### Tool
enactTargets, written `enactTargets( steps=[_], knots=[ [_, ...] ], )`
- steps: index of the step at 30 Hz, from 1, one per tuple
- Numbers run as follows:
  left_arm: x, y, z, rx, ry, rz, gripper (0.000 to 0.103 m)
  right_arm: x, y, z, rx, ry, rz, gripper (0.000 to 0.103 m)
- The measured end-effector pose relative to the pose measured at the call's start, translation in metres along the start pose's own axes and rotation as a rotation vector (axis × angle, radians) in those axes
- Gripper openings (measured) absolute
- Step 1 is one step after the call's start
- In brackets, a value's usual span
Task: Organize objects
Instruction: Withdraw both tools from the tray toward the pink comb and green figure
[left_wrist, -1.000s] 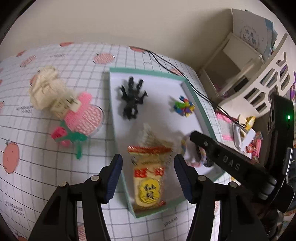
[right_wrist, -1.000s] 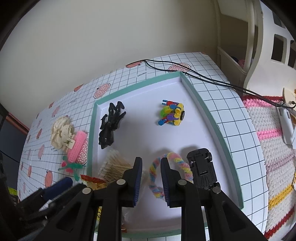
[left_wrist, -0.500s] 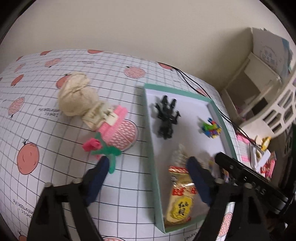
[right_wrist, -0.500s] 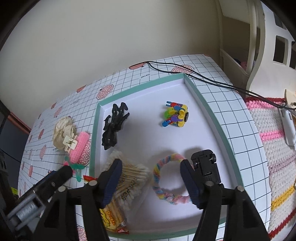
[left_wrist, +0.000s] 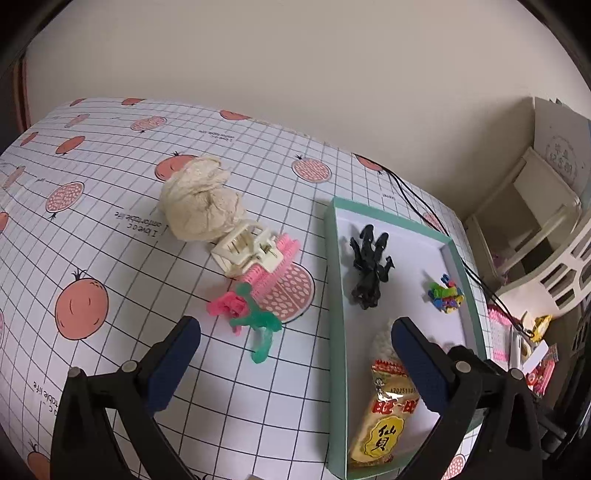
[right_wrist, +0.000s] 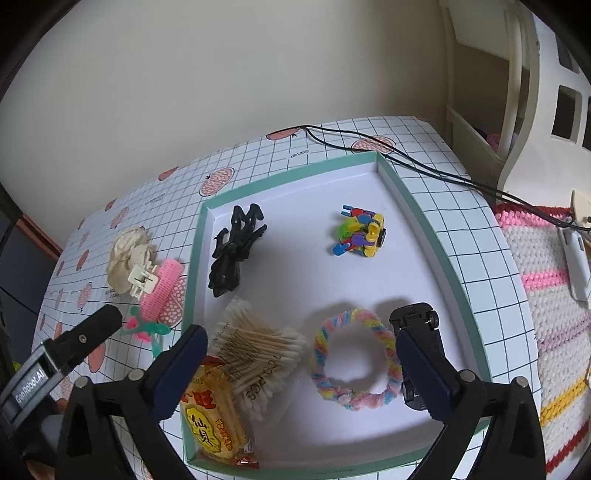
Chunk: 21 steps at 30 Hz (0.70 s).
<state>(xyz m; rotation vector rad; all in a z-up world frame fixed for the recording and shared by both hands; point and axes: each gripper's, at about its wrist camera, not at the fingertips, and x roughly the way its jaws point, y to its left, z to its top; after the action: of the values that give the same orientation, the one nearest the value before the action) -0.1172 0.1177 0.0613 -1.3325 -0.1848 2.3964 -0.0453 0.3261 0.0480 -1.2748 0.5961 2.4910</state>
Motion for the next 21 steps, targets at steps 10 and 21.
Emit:
enactTargets(
  steps=[10, 21],
  knots=[
    [-0.001, 0.003, 0.003, -0.021, -0.004, 0.0, 0.103, -0.006, 0.007, 0.003, 0.005, -0.025, 0.002, 0.103],
    [-0.02, 0.023, 0.029, -0.139, 0.09, -0.131, 0.103, -0.029, 0.038, 0.03, 0.013, -0.076, -0.001, 0.103]
  ],
)
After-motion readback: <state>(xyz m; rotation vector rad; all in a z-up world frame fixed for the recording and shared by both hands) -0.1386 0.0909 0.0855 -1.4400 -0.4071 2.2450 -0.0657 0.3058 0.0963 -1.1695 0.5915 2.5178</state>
